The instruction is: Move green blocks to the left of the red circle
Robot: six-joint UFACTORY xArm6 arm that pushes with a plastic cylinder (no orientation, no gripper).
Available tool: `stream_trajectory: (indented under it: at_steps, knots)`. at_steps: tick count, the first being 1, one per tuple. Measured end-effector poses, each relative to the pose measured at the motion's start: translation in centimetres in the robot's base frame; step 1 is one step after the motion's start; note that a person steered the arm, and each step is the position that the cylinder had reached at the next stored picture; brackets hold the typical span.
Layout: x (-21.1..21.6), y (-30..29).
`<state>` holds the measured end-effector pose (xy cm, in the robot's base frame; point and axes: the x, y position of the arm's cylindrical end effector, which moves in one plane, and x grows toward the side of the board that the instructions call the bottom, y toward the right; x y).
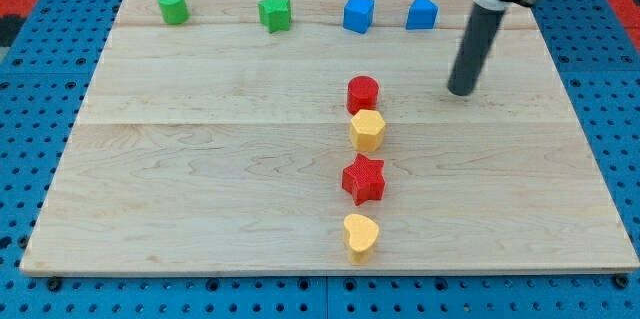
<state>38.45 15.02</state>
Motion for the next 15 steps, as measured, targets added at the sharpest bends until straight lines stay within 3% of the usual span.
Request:
stream_trajectory:
  at_steps: [3,6,9,11,15]
  knots:
    - [-2.6,-17.0]
    - [-8.6,-32.3]
    - [-15.5,-33.9]
    - [-19.3,-28.7]
    - [-19.2,-32.9]
